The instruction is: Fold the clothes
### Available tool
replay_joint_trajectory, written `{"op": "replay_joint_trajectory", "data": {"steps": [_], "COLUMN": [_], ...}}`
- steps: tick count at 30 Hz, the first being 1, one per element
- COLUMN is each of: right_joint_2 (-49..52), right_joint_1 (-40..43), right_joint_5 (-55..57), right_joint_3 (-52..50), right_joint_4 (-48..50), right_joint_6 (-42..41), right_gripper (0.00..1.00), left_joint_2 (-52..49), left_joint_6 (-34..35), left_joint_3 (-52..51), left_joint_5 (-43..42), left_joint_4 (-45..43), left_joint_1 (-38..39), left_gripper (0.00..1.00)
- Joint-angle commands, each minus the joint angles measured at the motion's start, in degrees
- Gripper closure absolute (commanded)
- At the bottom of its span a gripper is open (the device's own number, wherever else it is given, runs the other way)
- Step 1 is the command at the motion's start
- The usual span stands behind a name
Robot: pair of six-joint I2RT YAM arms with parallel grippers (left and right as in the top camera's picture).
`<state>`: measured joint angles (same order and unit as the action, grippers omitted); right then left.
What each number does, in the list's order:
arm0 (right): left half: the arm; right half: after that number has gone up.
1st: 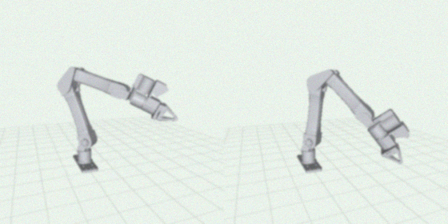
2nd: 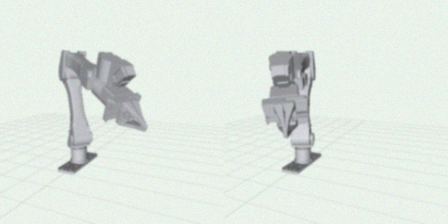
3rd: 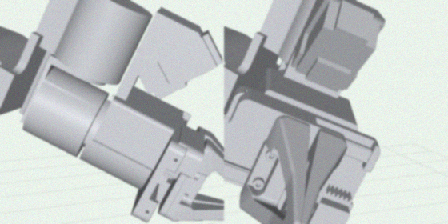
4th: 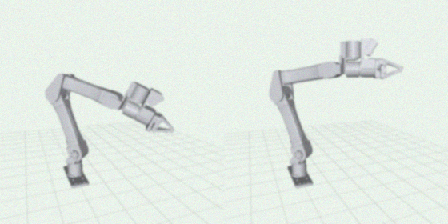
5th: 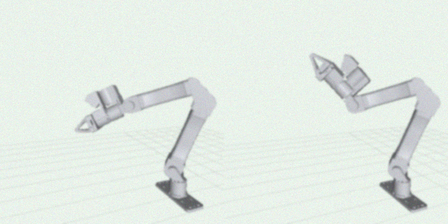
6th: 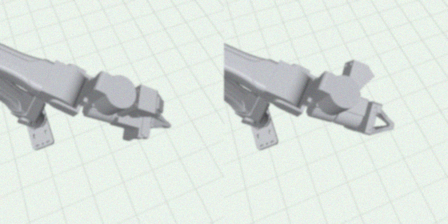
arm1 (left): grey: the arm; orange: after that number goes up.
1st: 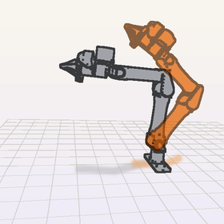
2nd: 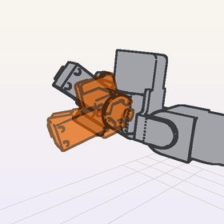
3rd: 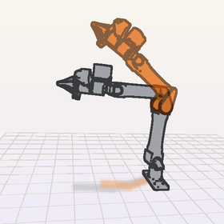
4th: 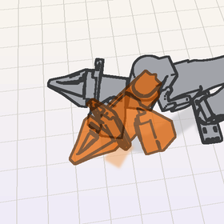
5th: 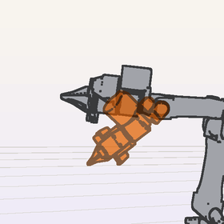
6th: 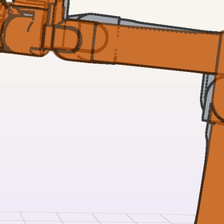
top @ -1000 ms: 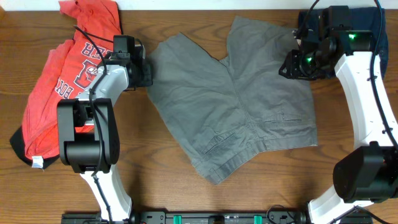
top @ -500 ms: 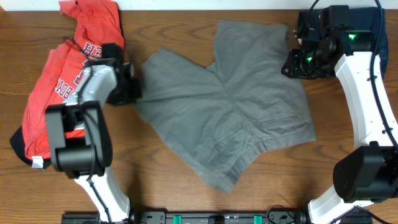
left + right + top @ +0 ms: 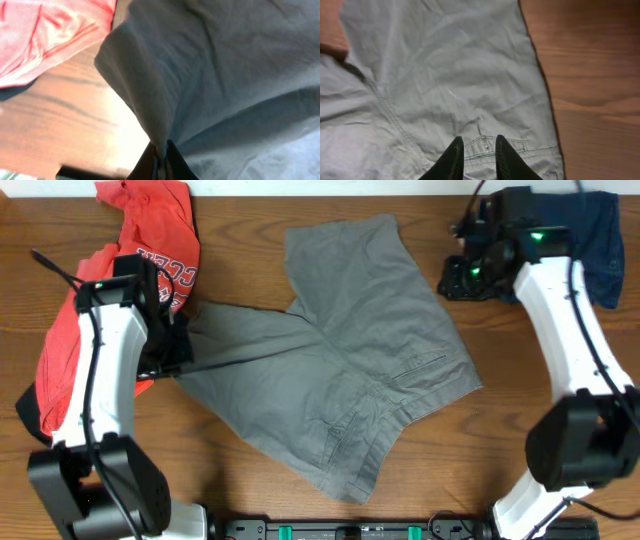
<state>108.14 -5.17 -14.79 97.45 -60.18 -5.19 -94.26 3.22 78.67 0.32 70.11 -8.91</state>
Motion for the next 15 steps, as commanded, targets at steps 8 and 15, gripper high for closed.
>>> {"op": "replay_joint_trajectory", "data": {"steps": [8,15], "right_joint_2": [2.40,2.56], "right_joint_1": [-2.40,-7.61], "right_joint_5": [0.42,0.44], "right_joint_3": [0.52,-6.34], "right_joint_4": [-3.50,-6.64], "right_joint_6": [-0.83,-3.72], "right_gripper": [0.45,0.32], "left_joint_2": [3.19,3.43], "left_joint_6": [0.94,1.33], "left_joint_3": [0.33,0.87], "left_joint_5": [1.88,0.02], "left_joint_4": [-0.37,-8.85], "left_joint_1": [-0.17,-0.13], "left_gripper": [0.45,0.40]}}
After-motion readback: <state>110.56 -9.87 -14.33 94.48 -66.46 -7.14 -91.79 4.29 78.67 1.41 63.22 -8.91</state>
